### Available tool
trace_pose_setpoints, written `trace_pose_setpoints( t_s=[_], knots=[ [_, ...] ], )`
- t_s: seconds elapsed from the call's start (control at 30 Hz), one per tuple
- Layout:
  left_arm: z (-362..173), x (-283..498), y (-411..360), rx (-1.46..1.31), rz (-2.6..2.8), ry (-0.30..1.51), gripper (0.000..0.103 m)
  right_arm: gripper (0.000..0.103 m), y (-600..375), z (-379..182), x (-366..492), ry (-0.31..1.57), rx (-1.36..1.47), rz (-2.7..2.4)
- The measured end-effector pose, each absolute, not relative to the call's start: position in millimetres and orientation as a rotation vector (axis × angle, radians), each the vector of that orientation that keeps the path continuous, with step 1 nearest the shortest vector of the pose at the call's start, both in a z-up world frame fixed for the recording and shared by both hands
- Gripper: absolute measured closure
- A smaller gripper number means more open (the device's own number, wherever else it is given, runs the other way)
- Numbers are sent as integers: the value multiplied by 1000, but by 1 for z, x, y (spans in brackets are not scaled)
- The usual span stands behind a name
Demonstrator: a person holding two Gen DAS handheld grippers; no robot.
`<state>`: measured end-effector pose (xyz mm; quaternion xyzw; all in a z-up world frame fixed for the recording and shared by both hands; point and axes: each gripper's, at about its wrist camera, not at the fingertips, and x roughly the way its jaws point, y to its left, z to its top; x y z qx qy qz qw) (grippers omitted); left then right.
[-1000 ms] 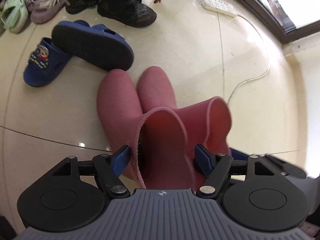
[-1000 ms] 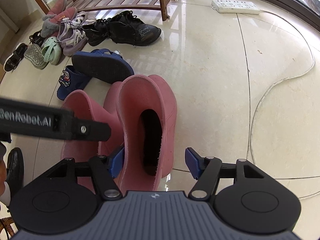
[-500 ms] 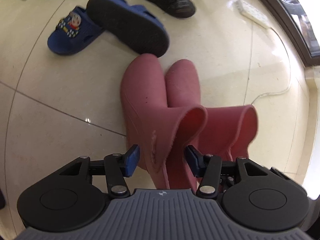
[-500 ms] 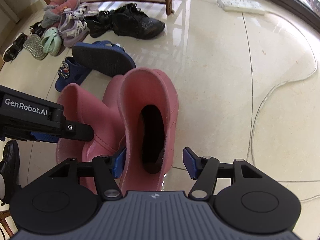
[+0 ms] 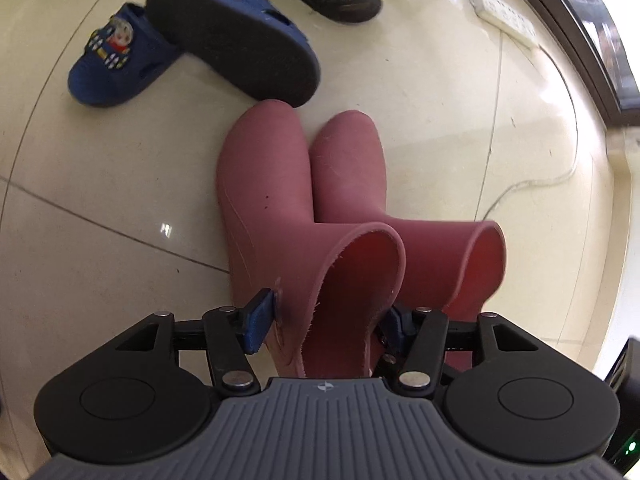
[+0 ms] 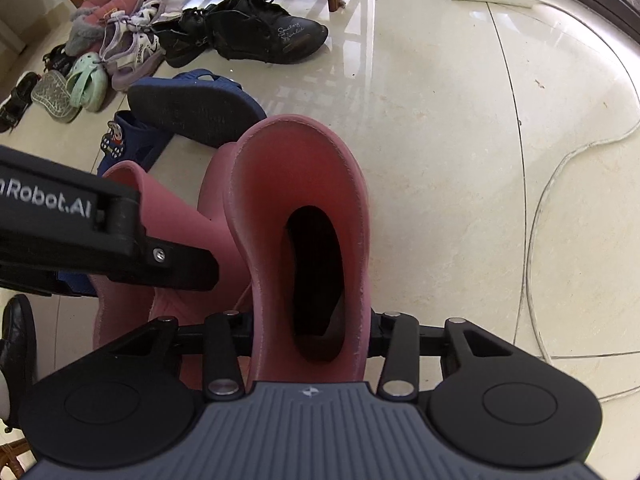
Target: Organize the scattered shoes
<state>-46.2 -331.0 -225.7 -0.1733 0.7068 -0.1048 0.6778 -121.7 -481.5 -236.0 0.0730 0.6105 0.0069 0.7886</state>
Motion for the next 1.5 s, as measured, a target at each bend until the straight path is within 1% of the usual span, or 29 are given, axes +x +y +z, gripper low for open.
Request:
trace_pose_setpoints(
  t_s=[0.1,0.13,0.2,0.23,0.27,0.3,0.33,0.47,0.57,0.73,1.23,1.3,1.4,1.47,1.5],
  knots=[
    [-239,-46,-335,-372,-223,1617,46,57,-481,-238,-122,1312,159,16],
    [-241,-46,-335,-371,-220,1621,49,58,-481,-238,-122,1312,157,16],
    [-249,-47,-335,-363,-219,1626,59,62,-480,-240,-121,1310,149,14],
    [-253,-48,-334,-359,-218,1629,68,65,-479,-241,-121,1308,142,11],
    [-257,-48,-334,-355,-217,1632,78,69,-478,-243,-121,1303,137,4],
    [-259,-49,-332,-344,-220,1624,83,73,-478,-243,-121,1295,135,-5],
    [-259,-49,-333,-312,-228,1615,90,82,-478,-243,-122,1288,134,-14],
    [-252,-55,-346,-195,-317,1550,91,87,-486,-241,-128,1253,177,-50],
    [-245,-57,-361,-159,-386,1514,92,88,-496,-235,-133,1222,188,-84],
    [-245,-62,-392,-117,-484,1495,91,88,-516,-227,-141,1196,160,-151],
    [-255,-73,-496,-64,-681,1498,91,88,-598,-234,-160,1188,171,-347],
    [-258,-74,-501,-57,-688,1499,91,87,-604,-235,-162,1189,175,-362],
    [-264,-76,-508,-34,-698,1503,89,83,-612,-243,-167,1201,190,-373],
    [-265,-77,-508,-32,-703,1491,86,76,-613,-245,-172,1197,200,-376],
    [-266,-78,-508,-33,-699,1494,85,76,-613,-246,-174,1192,200,-380]
  ],
)
